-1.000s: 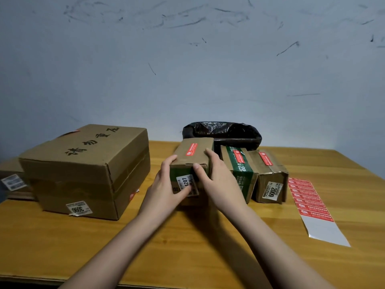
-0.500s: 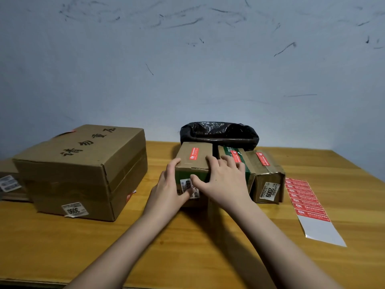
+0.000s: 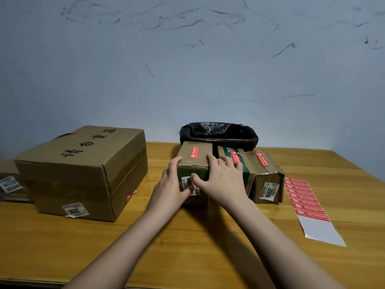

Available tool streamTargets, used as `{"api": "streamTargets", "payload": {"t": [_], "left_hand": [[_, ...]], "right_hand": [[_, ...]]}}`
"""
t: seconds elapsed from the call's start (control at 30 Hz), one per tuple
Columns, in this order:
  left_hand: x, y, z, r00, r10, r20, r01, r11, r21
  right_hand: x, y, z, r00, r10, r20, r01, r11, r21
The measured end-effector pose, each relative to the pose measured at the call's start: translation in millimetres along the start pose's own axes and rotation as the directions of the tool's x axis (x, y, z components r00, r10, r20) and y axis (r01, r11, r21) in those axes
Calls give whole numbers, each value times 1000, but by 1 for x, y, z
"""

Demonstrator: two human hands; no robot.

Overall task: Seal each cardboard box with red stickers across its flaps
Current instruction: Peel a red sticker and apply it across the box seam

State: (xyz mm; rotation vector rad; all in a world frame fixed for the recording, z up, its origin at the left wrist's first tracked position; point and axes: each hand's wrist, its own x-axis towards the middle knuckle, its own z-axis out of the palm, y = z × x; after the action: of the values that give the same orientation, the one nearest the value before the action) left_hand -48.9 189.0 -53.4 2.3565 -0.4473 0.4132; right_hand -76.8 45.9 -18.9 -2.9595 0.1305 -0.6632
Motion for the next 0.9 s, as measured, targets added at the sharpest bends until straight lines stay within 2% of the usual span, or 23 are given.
{"api": "streamTargets", "payload": {"t": [0.9], "left_hand": [[-9,10,6,1000,-14,16,14,1000,-12]], "right_hand": [[-4,3,0,1000,-23,3,23,999,-47]]}}
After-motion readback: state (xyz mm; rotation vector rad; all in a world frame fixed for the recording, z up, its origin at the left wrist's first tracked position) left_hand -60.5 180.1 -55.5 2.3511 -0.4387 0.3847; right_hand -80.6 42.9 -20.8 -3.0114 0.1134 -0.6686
